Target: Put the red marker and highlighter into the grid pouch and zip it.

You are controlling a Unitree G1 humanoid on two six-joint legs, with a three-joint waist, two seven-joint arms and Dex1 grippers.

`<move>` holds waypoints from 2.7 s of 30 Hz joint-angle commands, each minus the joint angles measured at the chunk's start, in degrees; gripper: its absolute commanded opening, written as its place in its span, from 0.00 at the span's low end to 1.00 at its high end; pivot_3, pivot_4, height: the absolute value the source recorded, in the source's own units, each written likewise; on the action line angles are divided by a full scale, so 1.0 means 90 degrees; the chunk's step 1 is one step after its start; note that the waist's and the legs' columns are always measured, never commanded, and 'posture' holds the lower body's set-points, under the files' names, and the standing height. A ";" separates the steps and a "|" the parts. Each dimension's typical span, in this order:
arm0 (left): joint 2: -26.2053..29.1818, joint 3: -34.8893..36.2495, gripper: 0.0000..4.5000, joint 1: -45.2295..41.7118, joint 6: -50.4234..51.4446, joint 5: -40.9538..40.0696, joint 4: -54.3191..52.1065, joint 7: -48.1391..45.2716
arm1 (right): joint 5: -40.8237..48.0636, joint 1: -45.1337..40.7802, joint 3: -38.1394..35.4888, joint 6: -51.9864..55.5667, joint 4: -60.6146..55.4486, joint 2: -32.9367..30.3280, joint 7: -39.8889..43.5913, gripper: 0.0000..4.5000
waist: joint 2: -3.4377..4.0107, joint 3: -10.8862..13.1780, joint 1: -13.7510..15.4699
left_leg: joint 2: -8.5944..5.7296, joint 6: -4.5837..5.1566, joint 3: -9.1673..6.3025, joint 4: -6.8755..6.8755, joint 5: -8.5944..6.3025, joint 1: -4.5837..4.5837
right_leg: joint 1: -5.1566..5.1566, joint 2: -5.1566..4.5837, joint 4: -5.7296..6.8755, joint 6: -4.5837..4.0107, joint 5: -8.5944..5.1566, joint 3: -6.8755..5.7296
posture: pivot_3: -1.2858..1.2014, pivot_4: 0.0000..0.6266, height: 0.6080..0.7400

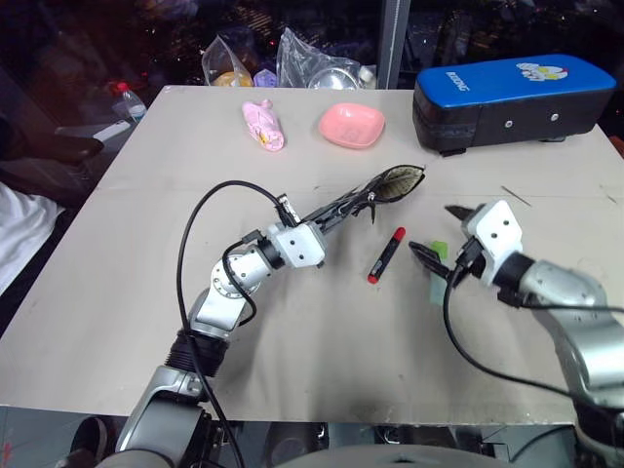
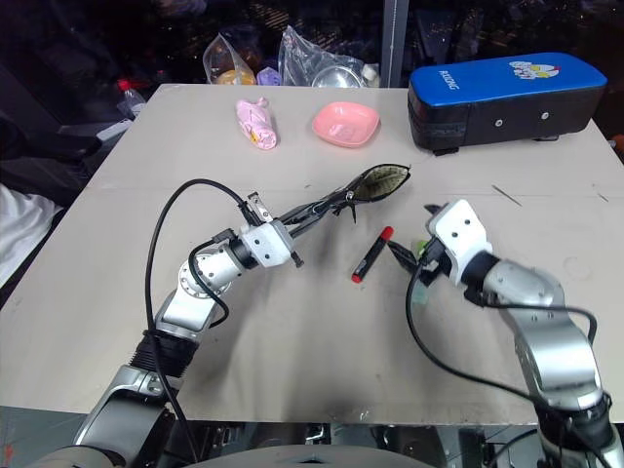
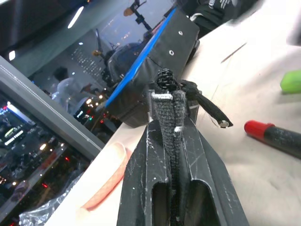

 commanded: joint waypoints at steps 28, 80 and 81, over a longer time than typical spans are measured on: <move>-0.0313 0.0152 0.00 -0.0565 0.0365 -0.1098 0.0472 -0.0786 | -0.1039 0.0264 -0.0018 -0.0118 -0.0037 -0.1460 -0.0996 0.16 | -0.0014 -0.0002 -0.0146 | -0.0020 0.0001 -0.0003 0.0006 0.0000 -0.0003 | -0.0005 -0.0001 0.0010 0.0002 -0.0002 -0.0016 | 0.52 0.24 1.00; -0.0529 0.0287 0.00 -0.1288 -0.0749 -0.1195 0.1597 -0.1436 | -0.1367 -0.3161 0.0667 -0.6635 0.4303 -0.2706 0.1998 0.99 | -0.0006 0.0010 -0.0124 | -0.0004 -0.0009 0.0047 0.0014 0.0007 0.0011 | -0.0010 0.0006 0.0026 0.0002 -0.0002 0.0003 | 0.52 0.24 1.00; -0.0511 0.0346 0.00 -0.1285 -0.0681 -0.1216 0.1575 -0.1377 | -0.1099 -0.2964 0.0537 -0.6242 0.3958 -0.2647 0.1994 0.99 | -0.0006 0.0010 -0.0124 | -0.0004 -0.0009 0.0042 0.0014 0.0007 0.0011 | -0.0009 0.0006 0.0026 0.0002 -0.0002 0.0003 | 0.52 0.24 1.00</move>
